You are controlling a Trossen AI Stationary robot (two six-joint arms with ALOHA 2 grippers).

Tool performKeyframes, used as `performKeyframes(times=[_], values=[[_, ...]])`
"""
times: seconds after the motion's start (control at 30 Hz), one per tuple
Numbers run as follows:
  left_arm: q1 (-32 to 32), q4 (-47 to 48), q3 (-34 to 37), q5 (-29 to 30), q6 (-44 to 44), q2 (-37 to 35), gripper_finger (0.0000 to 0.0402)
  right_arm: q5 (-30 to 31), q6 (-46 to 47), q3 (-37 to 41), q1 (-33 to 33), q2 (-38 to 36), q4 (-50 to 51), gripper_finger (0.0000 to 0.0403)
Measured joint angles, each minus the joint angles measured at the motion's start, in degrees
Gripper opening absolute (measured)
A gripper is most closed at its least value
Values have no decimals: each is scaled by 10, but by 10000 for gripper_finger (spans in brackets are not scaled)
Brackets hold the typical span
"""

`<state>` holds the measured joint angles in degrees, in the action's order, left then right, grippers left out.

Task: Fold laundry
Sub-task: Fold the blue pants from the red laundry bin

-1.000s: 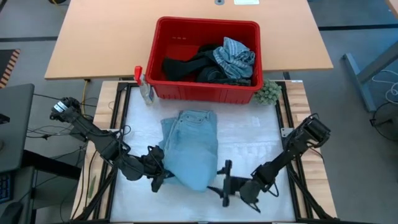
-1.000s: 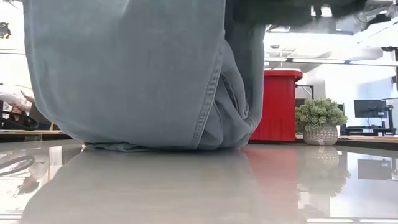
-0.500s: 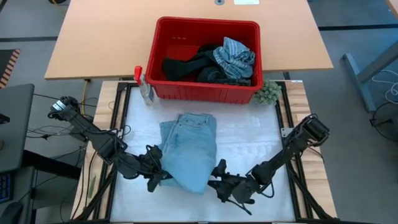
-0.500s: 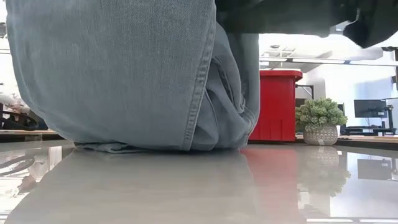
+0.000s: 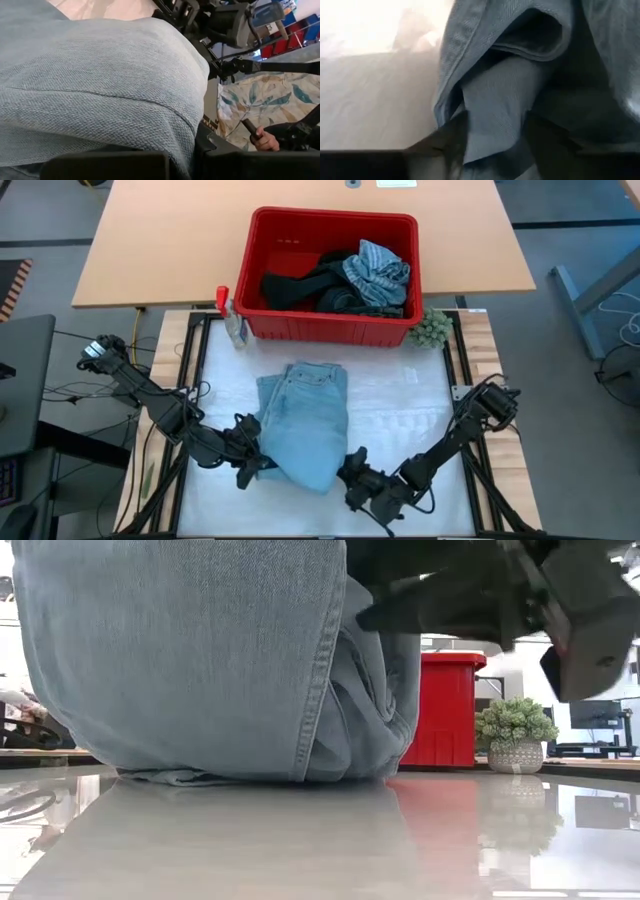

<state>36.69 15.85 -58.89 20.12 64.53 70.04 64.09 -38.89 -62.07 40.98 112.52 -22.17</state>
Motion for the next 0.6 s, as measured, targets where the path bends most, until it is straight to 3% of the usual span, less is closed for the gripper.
performKeyframes(times=[0.1,0.23,0.47,0.6], values=[[0,0,0,0,0,0,0,18,0,-13,1,11,0,140],[0,0,0,0,0,0,0,-9,14,-17,6,12,-1,25],[5,1,0,-6,-3,0,0,-5,85,-17,21,-29,17,16],[27,20,0,5,2,1,0,-44,303,-17,22,-82,148,16]])
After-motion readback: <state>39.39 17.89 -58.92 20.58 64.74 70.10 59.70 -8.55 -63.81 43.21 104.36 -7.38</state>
